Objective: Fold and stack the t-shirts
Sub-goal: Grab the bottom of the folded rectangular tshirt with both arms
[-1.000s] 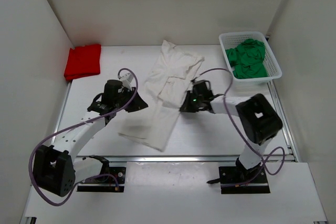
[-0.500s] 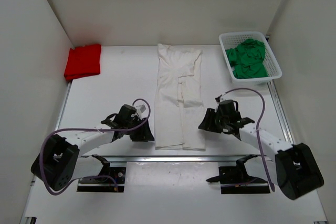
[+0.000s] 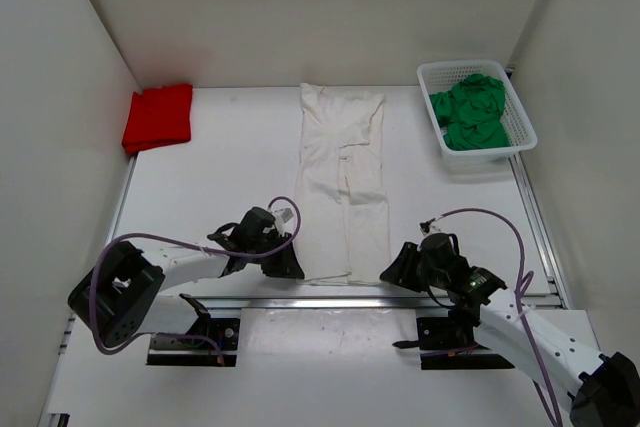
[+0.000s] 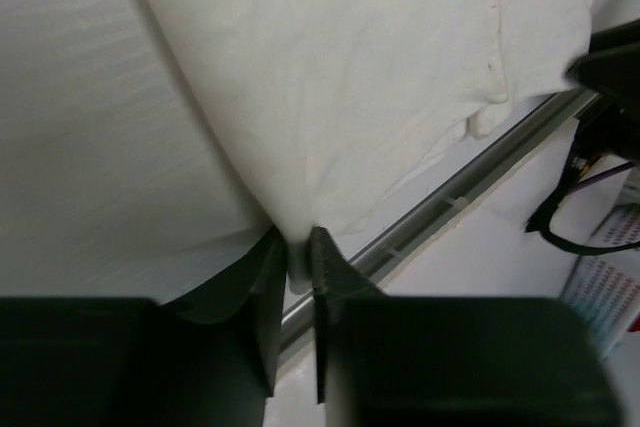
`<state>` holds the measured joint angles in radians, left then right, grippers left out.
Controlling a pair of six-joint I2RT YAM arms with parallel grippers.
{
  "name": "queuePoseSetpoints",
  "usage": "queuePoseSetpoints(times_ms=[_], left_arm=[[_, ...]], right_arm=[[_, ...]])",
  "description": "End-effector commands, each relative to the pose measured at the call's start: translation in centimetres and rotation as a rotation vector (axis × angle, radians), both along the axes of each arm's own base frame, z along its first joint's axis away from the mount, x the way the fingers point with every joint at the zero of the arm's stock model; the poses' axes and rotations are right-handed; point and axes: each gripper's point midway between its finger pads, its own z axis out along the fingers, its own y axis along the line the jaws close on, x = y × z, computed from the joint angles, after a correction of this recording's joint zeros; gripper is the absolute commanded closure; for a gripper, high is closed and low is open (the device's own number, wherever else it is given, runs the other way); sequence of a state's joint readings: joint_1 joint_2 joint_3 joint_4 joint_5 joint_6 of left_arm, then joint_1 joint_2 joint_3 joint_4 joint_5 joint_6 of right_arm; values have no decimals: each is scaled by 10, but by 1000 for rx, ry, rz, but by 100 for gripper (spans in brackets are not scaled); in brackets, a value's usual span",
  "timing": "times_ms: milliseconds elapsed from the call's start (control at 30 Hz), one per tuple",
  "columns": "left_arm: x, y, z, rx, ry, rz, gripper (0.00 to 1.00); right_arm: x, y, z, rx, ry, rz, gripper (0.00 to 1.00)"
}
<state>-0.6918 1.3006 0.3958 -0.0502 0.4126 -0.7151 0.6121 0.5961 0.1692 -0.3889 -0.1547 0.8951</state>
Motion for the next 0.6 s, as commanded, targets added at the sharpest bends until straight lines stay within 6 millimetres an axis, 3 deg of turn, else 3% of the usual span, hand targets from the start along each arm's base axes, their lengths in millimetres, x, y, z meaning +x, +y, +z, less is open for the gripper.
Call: queuePoseSetpoints(times_ms=[0,100,133,167,300,333,400,467,567], left_arm=[[0,-4,-1,-2,-7,-2,80],[-2,-5,2,-15,-4,-8,100],[-3,-4,4,3,-2,-9,100],[-11,0,4,19,20,-30,100],[-45,22,22,14,87,-63,100],[-50,23,34,-16,74,-72,100],[-63,31,51,-31,120,-70,100],[-50,25,89,-94,46,-49,100],[-16,28,103,-90,-21,11,100]], right_arm=[[-18,-7,-20,-24,93,-31,72],[-15,-2,-16,-16,88,-19,92],[-14,1,-10,-16,78,-3,98],[-24,1,-13,-36,103,29,100],[-44,16,10,-33,121,103,100],[-52,25,23,-1,112,132,99],[-62,26,32,-27,118,145,99],[-52,30,55,-32,61,156,100],[-4,23,77,-37,-44,162,100]])
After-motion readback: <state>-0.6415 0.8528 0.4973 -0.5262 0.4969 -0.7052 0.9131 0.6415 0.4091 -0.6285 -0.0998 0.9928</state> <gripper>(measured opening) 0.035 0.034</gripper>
